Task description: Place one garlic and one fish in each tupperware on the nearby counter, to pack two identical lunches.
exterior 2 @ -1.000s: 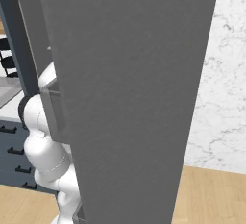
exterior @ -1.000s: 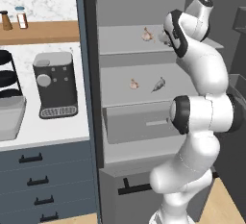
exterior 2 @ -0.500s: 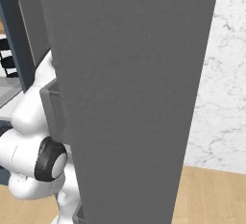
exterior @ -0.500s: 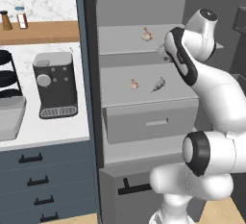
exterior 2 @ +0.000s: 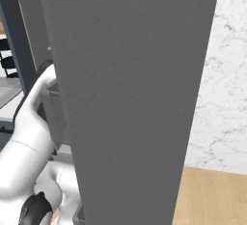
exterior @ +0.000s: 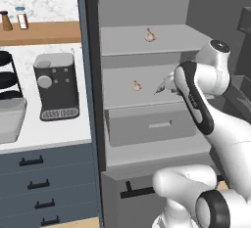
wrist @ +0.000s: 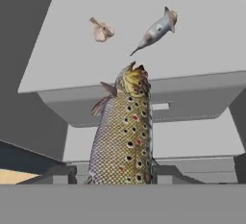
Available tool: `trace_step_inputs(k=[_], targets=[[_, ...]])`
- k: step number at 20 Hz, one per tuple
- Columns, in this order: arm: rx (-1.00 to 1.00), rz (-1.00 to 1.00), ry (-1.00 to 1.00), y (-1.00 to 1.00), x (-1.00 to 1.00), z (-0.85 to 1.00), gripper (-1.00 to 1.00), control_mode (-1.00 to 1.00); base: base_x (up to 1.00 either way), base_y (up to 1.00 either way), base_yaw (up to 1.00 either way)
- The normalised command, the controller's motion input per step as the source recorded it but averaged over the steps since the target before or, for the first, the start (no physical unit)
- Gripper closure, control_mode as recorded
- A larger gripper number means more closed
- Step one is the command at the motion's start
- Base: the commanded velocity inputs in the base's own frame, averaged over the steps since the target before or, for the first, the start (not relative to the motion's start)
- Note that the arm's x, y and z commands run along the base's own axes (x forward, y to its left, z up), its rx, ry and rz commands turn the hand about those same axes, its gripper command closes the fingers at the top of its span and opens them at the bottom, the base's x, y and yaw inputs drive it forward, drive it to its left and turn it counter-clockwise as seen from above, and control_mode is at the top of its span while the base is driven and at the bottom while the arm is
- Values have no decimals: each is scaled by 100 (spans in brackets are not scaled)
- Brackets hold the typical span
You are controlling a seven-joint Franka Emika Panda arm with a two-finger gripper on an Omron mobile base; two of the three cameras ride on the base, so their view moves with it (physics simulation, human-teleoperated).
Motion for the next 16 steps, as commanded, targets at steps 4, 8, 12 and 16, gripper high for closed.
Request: trace_step_inputs(k=[4, 8, 12, 16], targets=[[3, 0, 5, 0, -90, -10, 100, -100, 0, 0, 0], [0, 0, -1, 0, -33, 0, 100, 100, -15, 0, 0], [0, 0, 0, 0, 0, 0, 100, 100, 0, 6, 1], [0, 0, 0, 0, 0, 0, 100, 100, 0, 69, 1]])
